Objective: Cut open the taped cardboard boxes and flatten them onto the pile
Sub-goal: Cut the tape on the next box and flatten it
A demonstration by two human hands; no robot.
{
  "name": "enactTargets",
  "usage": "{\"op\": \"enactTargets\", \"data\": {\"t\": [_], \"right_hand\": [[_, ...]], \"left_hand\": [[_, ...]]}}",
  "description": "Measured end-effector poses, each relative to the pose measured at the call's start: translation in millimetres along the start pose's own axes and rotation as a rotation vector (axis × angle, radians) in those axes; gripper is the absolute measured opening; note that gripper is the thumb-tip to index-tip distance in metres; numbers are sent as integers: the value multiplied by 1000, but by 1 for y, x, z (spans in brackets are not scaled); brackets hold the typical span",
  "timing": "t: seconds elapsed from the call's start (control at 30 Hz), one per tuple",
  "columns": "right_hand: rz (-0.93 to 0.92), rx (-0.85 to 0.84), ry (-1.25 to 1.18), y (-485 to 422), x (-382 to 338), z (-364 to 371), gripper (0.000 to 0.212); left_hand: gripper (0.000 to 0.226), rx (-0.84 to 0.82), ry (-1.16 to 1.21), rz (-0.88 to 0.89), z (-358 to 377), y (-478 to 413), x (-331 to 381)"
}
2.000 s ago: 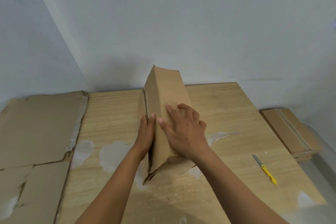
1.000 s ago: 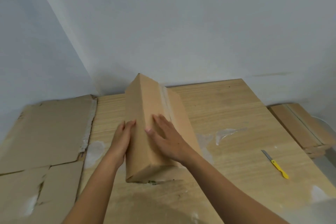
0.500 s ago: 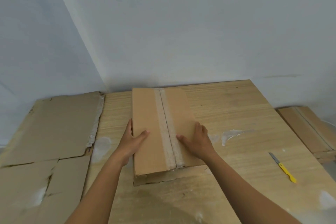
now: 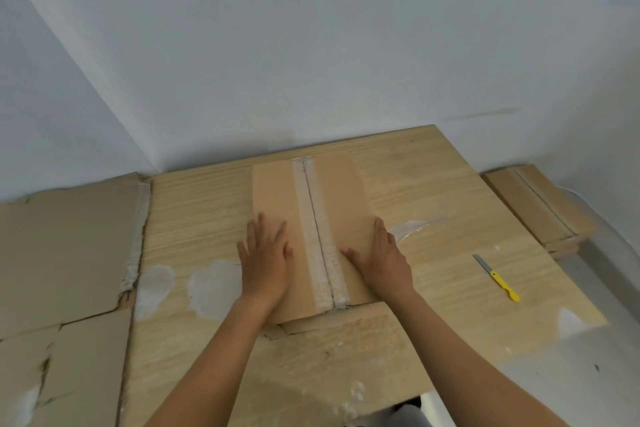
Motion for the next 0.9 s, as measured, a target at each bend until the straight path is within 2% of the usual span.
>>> {"op": "enactTargets", "data": {"t": [0.07, 0.13, 0.23, 0.27, 0.4, 0.5, 0.6, 0.7, 0.9], "right_hand": [[-13, -4, 15, 0, 1, 0, 93], [-39, -32, -37, -2, 6, -2, 88], [-97, -77, -195, -1, 24, -12, 67], [-96, -62, -182, 1, 34, -18, 58], [109, 108, 46, 15, 99, -52, 40], [257, 90, 242, 28, 151, -77, 43], [385, 37, 338, 37, 189, -95, 43], [416, 16, 372, 38, 212, -97, 35], [350, 49, 207, 27, 212, -88, 23]], "left_hand": [[67, 3, -150, 125, 12, 10, 21], [82, -9, -213, 169, 24, 18, 33], [83, 21, -256, 152, 30, 15, 33], [82, 28, -264, 150, 30, 15, 31], [82, 52, -260, 160, 29, 17, 31], [82, 65, -257, 153, 29, 17, 32], [81, 74, -277, 146, 30, 17, 32], [81, 72, -280, 133, 30, 19, 34], [81, 95, -256, 70, 32, 22, 35]]}}
Point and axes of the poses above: each hand's wrist, its own y-axis away from the middle knuckle, its own z-axis out of the palm, x = y × z, the point moved 3 cm from there along -y, towards the middle knuckle, and after that the axes turned 13 degrees about -z, right-handed, at the moved point
